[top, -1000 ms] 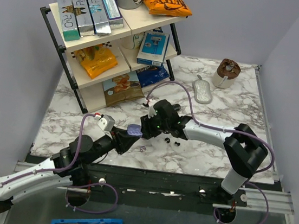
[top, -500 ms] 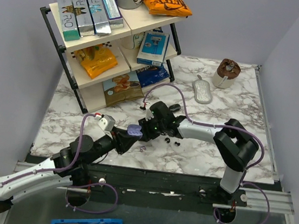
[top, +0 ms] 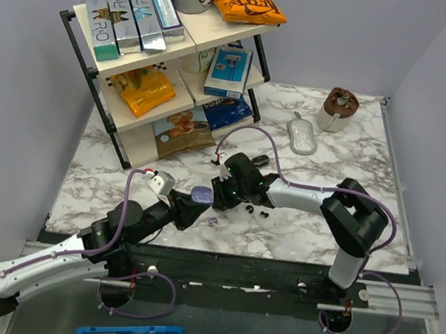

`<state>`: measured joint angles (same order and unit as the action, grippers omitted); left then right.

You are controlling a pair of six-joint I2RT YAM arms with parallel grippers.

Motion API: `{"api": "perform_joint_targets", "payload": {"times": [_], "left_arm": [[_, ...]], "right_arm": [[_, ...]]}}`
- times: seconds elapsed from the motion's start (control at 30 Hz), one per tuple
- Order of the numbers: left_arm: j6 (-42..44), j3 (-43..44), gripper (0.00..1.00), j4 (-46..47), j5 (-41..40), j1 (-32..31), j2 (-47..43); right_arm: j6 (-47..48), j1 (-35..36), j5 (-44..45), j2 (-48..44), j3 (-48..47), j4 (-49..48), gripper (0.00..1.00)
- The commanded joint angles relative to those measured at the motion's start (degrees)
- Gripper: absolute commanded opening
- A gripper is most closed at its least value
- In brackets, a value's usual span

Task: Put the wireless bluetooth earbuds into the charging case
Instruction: Pick up the earbud from the center of the board.

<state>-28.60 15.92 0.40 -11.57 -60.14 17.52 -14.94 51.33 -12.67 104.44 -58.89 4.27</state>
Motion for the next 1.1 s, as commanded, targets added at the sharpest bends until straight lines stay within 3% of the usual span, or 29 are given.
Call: {"api": "perform_joint_targets", "payload": {"times": [0.0,0.17,0.4,1.07], "left_arm": [[-0.1,-0.7,0.0,1.6,0.1,-0.4,0.2],[0.0,-0.7,0.0,1.7,0.3,-0.3,0.6],[0.4,-0.5,0.0,2.4,0.9,-0.4,1.9],[-0.5,-2.3,0.0,4.5,0.4,-0.4,2.1]], "right_arm": [[1.1,0.3,3.7,-2.0,1.7,2.6,0.36],[0.9,0.3,5.8,-3.3,2.9,2.8,0.29],[-0.1,0.2,10.5,-5.7,4.1,3.5,0.01],[-10.0,-1.3,20.4,-10.8,7.8,1.4,0.01]]}}
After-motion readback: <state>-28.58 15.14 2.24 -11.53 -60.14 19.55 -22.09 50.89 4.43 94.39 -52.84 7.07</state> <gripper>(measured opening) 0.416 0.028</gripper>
